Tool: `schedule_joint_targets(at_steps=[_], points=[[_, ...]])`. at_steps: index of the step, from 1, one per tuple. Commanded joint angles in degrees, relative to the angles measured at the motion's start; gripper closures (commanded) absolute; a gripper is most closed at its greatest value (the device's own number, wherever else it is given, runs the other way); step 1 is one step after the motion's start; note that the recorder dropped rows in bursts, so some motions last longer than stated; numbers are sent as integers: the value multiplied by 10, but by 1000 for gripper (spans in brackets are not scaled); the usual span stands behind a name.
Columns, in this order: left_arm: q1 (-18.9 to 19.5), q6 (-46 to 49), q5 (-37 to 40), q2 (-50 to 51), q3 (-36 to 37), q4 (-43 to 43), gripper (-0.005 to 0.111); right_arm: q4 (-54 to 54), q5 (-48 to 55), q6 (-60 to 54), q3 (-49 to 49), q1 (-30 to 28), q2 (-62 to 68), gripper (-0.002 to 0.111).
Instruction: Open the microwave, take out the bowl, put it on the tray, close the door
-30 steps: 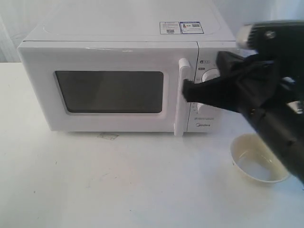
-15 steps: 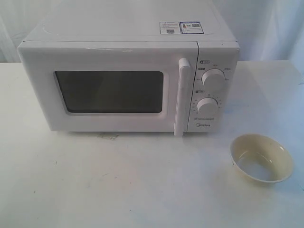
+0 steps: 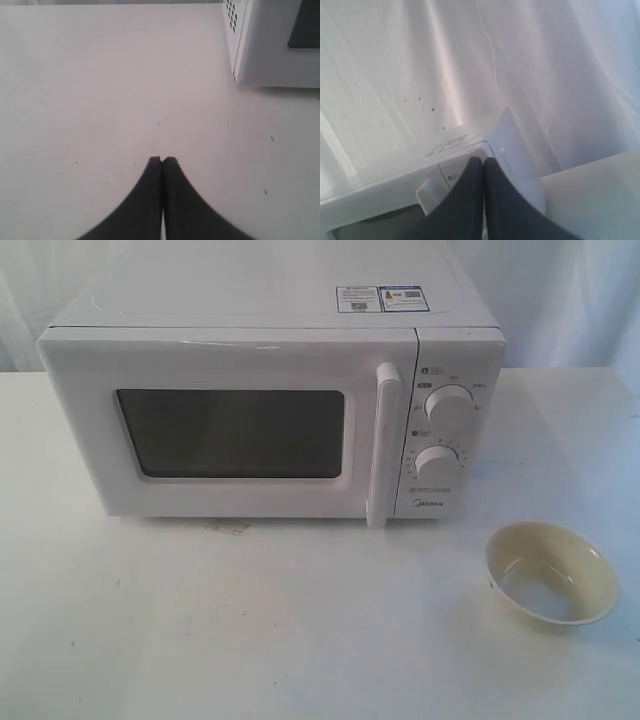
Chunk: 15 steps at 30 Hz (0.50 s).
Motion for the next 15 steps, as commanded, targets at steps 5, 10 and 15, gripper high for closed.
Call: schedule_joint_targets(at_steps=[5, 10, 15], points=[[2, -3, -2, -3, 2, 0, 107, -4, 12, 12, 5, -5, -3, 108], [2, -3, -2, -3, 2, 0, 107, -4, 40, 29, 5, -5, -3, 108], [2, -3, -2, -3, 2, 0, 107, -74, 64, 59, 5, -5, -3, 108]])
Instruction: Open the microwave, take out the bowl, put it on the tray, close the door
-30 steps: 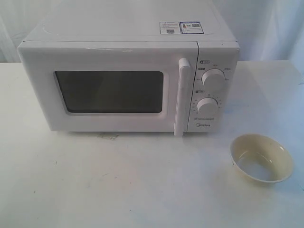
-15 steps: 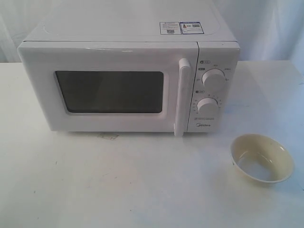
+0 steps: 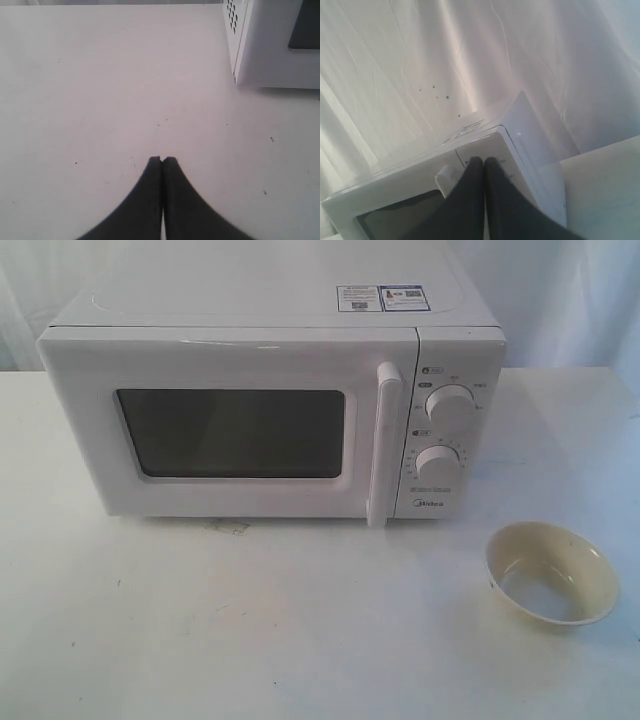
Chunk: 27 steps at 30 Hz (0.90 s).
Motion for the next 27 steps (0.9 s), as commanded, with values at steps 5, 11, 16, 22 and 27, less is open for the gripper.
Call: schedule_joint_targets(at_steps=[5, 11, 16, 22, 27], points=[[2, -3, -1, -3, 2, 0, 107, -424, 90, 290, 5, -3, -2, 108], [2, -3, -1, -3, 2, 0, 107, -729, 90, 620, 61, -3, -2, 108], [2, -3, -1, -3, 2, 0, 107, -757, 116, 635, 74, -3, -3, 108], [2, -3, -1, -3, 2, 0, 107, -760, 192, 566, 74, -3, -3, 108], [2, -3, -1, -3, 2, 0, 107, -766, 197, 545, 74, -3, -3, 108]])
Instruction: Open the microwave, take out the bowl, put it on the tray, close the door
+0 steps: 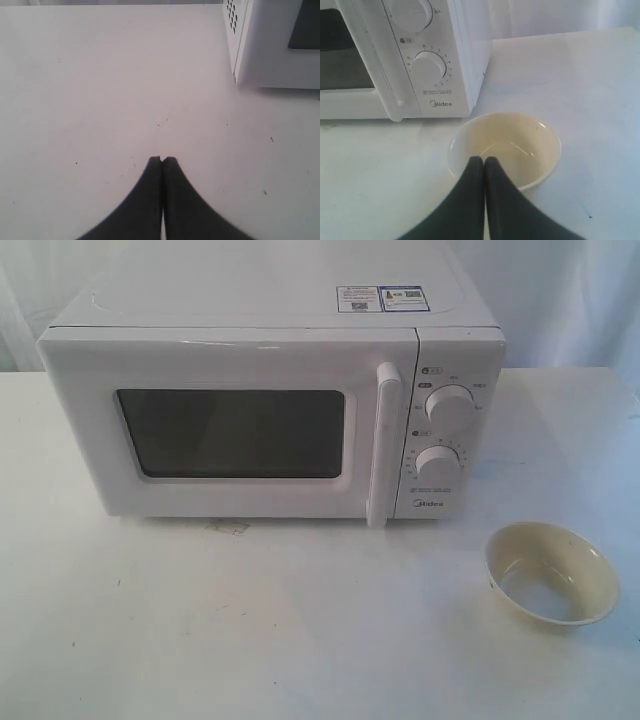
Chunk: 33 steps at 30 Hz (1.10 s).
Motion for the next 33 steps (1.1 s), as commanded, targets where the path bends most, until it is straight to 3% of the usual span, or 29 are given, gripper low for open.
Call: schedule_joint_targets(at_steps=[1, 4, 33], points=[[2, -3, -1, -3, 2, 0, 107, -26, 4, -17, 3, -3, -3, 108], [2, -3, -1, -3, 2, 0, 107, -65, 4, -17, 3, -3, -3, 108], [2, -3, -1, -3, 2, 0, 107, -66, 4, -14, 3, -3, -3, 108]])
